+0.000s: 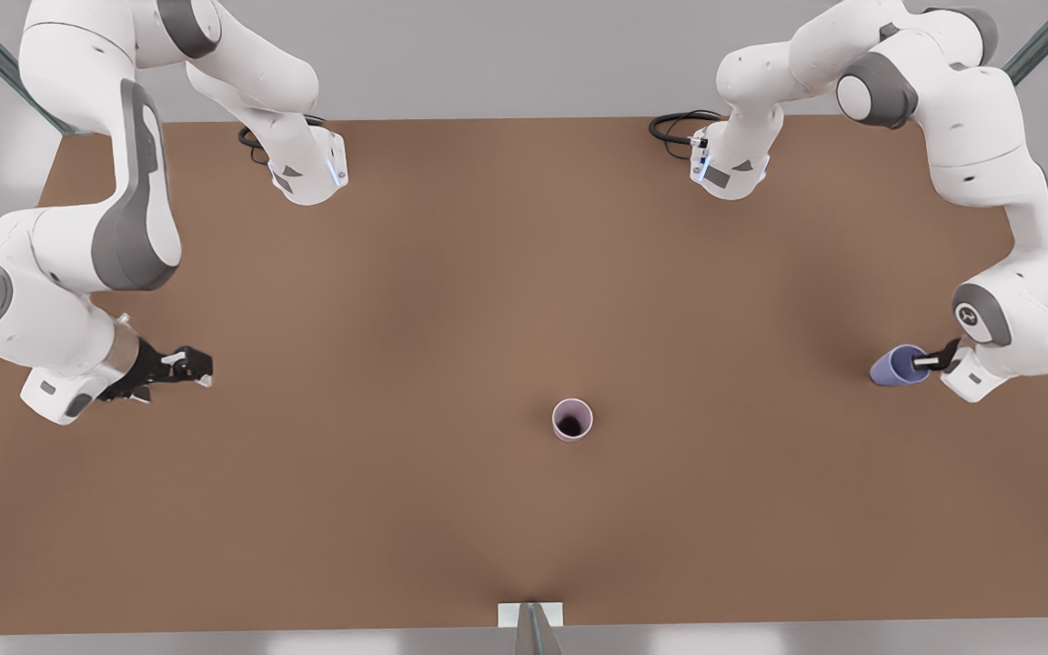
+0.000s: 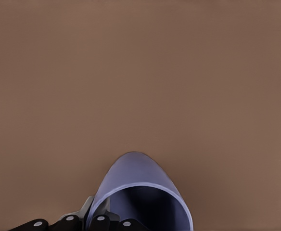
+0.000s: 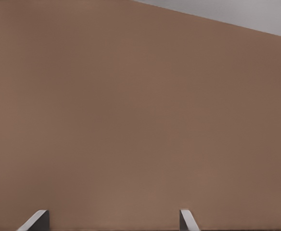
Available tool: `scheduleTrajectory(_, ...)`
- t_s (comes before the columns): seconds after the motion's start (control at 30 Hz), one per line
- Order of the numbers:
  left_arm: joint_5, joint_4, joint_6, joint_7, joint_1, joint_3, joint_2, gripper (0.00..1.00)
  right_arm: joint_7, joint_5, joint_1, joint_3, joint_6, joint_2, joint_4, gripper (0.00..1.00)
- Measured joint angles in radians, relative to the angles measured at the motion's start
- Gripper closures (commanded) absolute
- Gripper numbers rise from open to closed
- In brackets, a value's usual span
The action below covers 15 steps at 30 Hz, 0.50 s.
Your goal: Stack the cups, with the pink cup at the bottom and the purple cup at the top
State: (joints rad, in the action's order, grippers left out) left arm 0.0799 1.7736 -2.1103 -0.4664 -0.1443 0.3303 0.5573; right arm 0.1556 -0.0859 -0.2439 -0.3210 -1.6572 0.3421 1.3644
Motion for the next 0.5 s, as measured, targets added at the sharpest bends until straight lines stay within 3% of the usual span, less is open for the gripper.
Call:
scheduleTrajectory(0.1,0.001,-0.081,0.04,0.001,-0.002,-0.06,-0.021,0.79,-0.061,-0.001,-0.004,0.009,0.018,0.002,0.004,0.0)
scheduleTrajectory(0.17,0.002,-0.172,0.106,0.006,0.002,-0.15,-0.057,0.79,-0.101,-0.001,-0.003,0.01,0.027,0.003,0.003,0.0)
scheduleTrajectory(0.4,-0.078,-0.252,0.217,0.108,0.024,-0.503,-0.087,0.79,-0.157,0.0,0.0,0.009,0.042,0.004,0.0,0.0)
scheduleTrajectory(0.5,-0.117,-0.298,0.24,0.209,0.138,-0.542,-0.059,0.79,-0.172,0.0,0.0,0.008,0.045,0.004,0.0,0.0)
